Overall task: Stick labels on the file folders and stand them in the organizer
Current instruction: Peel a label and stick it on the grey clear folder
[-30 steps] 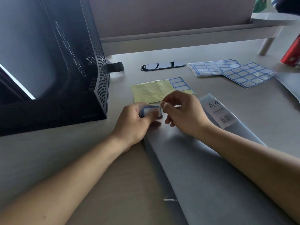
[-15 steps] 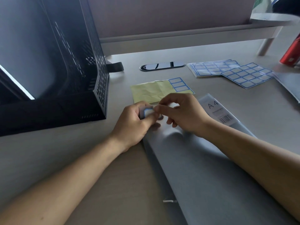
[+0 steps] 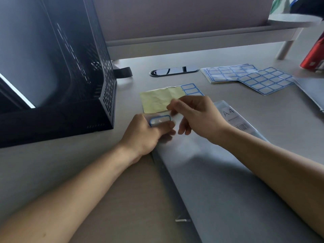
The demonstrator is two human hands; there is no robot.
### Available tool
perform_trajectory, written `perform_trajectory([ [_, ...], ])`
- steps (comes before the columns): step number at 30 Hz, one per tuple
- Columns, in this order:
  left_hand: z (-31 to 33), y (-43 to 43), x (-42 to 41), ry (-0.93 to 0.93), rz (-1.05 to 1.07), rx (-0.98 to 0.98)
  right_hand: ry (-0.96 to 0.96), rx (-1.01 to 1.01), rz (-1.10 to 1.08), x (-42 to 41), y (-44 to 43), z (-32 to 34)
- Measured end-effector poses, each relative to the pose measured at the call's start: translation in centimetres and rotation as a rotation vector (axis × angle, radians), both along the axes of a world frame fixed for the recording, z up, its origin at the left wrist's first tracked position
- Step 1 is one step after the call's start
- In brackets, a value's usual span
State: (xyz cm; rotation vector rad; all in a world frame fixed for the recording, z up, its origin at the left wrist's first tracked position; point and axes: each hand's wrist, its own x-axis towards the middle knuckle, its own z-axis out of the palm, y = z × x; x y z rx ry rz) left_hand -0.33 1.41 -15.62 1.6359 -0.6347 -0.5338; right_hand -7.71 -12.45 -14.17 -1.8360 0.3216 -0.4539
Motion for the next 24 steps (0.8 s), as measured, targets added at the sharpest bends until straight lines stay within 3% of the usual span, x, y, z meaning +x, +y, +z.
perform_trajectory([
  [4, -0.03, 0.01, 0.14, 0.013, -0.002, 0.006, 0.014, 0.096, 0.062, -0.24, -0.58, 0.06],
  [11, -0.55, 0.39, 0.67, -0.169, -0.094, 0.056, 0.071, -0.057, 0.064, 0.14, -0.51, -0.66],
  [24, -0.90, 0.19, 0.73, -0.091, -0.069, 0.015, 0.036, -0.086, 0.055, -0.04, -0.38, -0.33],
])
